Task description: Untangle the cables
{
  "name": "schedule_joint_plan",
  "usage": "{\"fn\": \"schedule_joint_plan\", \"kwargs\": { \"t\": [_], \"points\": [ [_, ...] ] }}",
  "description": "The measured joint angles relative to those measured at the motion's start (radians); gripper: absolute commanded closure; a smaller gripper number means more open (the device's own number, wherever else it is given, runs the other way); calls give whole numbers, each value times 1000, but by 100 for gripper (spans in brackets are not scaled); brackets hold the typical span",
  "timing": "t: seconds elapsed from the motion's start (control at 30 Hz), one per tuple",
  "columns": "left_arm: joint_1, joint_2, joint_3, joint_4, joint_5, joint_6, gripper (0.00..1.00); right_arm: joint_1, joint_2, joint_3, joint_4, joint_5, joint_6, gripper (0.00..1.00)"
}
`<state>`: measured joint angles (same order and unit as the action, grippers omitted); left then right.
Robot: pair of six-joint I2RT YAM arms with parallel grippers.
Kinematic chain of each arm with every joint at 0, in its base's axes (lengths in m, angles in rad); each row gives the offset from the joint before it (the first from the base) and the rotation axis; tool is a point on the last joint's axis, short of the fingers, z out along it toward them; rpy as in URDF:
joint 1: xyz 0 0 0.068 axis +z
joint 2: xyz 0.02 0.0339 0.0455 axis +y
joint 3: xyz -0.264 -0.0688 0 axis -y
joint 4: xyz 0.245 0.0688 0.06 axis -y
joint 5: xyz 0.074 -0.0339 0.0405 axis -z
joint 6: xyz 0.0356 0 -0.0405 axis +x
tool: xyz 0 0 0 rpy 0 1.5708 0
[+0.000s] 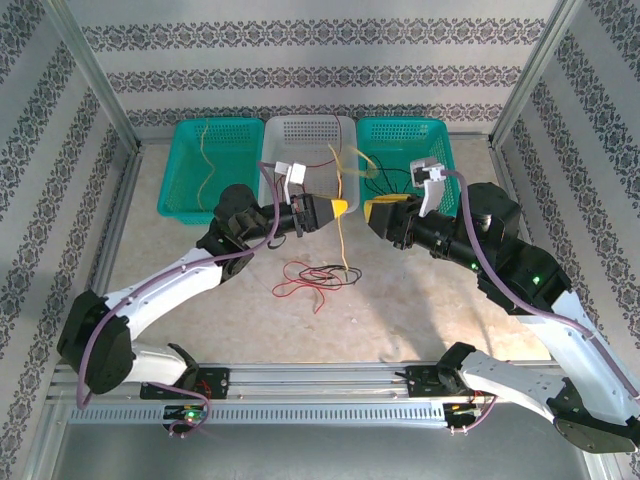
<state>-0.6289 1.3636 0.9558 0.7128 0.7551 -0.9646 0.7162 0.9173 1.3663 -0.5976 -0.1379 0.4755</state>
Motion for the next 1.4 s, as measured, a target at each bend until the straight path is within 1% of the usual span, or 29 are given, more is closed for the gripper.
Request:
{"fn": "schedule_joint_plan", "kwargs": {
  "t": [0.03, 0.07, 0.17, 0.27, 0.37, 0.47, 0.53, 0.7, 0.83, 0.93, 1.0, 1.07, 1.17, 1.3, 1.4],
  "points": [
    [0, 16, 0, 48, -5, -31, 100, 0, 0, 0, -3, 11, -3, 22],
    [1, 31, 0, 90, -9, -62, 100, 0, -1, 0, -6, 23, -1, 15],
    [6, 56, 0, 172, -27, -134, 100, 0, -14, -3, -17, 78, -3, 10],
    [16, 57, -1, 222, -43, -182, 100, -10, -60, -27, -14, 111, -1, 13],
    [23, 57, -14, 270, -73, -223, 100, -26, -92, -38, -12, 117, 6, 17],
    [23, 57, -43, 299, -95, -259, 100, -27, -82, -34, 7, 108, 10, 23],
    [23, 57, -64, 317, -109, -279, 100, -27, -47, -18, 14, 88, 12, 25],
    [23, 57, -87, 328, -132, -301, 100, -27, 94, 62, 69, 3, 12, 25],
    [23, 56, -88, 328, -137, -301, 100, -26, 187, 119, 137, -74, 19, 19],
    [23, 54, -88, 328, -136, -301, 100, -19, 235, 157, 194, -109, 19, 20],
    [23, 53, -88, 328, -136, -301, 100, -18, 258, 177, 220, -111, 18, 28],
    [22, 52, -88, 328, -135, -301, 100, -18, 285, 201, 245, -105, 13, 39],
    [22, 49, -92, 328, -135, -300, 100, -18, 320, 225, 270, -65, 4, 53],
    [22, 26, -107, 314, -134, -284, 100, -19, 352, 231, 280, -24, -10, 66],
    [22, 2, -112, 288, -127, -261, 100, -19, 375, 240, 279, -5, -17, 89]
  ]
}}
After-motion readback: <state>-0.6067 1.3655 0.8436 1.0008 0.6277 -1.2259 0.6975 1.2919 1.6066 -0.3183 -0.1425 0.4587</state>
